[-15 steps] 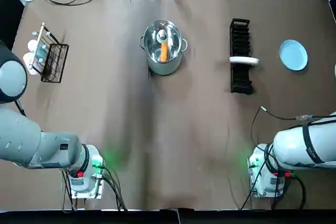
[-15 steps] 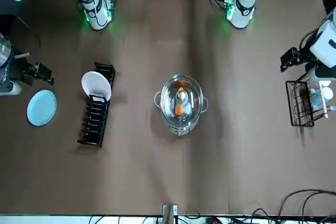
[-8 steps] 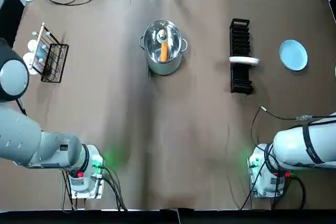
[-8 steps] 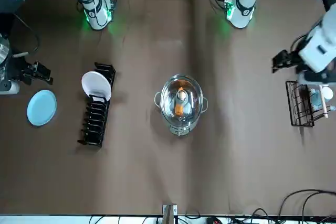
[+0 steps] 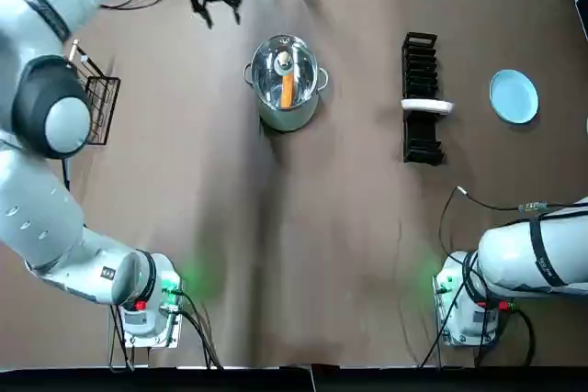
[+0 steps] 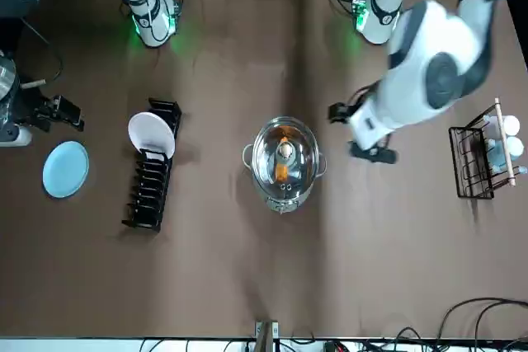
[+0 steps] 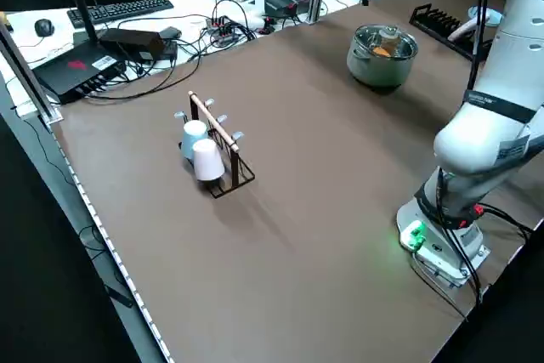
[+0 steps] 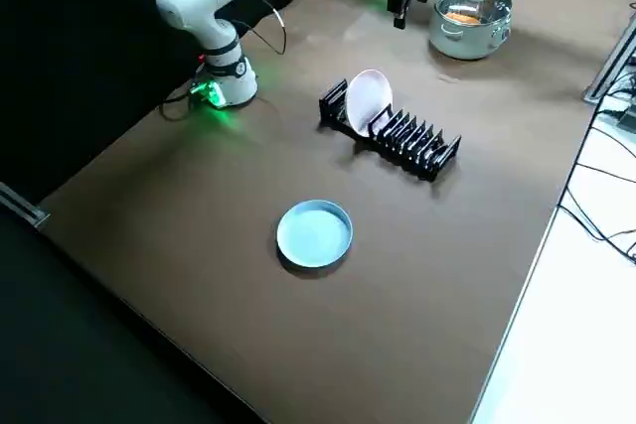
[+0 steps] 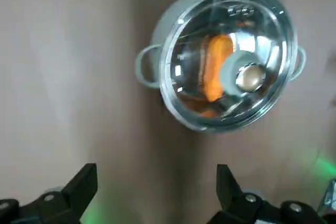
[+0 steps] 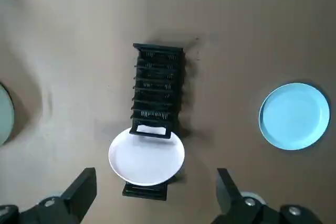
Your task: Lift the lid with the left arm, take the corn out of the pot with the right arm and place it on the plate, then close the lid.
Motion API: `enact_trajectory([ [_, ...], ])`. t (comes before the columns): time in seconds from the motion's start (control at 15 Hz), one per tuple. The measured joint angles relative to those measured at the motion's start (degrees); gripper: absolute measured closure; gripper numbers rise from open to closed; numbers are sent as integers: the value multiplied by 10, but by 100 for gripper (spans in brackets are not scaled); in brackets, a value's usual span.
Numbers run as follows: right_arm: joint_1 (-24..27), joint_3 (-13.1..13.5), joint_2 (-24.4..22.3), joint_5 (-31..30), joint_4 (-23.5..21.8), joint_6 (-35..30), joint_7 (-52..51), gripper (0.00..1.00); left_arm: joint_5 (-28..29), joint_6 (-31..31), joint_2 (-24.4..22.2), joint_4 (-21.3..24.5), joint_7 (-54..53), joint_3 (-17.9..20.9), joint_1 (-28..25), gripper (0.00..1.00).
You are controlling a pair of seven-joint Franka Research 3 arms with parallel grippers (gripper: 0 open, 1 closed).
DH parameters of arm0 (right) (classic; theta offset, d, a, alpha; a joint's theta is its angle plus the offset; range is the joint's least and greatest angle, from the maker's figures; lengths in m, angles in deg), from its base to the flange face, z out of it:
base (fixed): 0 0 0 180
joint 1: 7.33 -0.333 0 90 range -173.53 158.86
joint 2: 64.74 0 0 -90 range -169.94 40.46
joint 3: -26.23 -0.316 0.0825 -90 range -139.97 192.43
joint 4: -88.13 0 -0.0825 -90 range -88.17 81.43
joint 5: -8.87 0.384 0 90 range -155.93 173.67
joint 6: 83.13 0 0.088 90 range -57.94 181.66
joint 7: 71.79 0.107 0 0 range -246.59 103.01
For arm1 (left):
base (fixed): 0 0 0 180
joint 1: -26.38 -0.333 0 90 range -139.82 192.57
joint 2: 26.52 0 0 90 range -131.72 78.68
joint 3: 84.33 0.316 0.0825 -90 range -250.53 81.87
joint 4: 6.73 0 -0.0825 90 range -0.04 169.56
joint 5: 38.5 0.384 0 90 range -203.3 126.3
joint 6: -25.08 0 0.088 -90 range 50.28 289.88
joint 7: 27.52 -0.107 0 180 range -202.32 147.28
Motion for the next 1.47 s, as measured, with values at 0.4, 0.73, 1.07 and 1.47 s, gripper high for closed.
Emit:
enact_trajectory([
  [0.4,-20,-8,-2,0,0,-25,-1,0,73,152,91,1,134,3,128,0],
  [0.73,-24,-8,-2,0,0,-26,-1,0,109,251,130,1,179,4,156,0],
  [1.07,-24,-8,-2,0,0,-27,-1,0,144,266,148,1,196,4,181,1],
  [1.47,-35,-8,-2,0,-2,-30,-1,0,151,273,155,0,199,6,183,21],
])
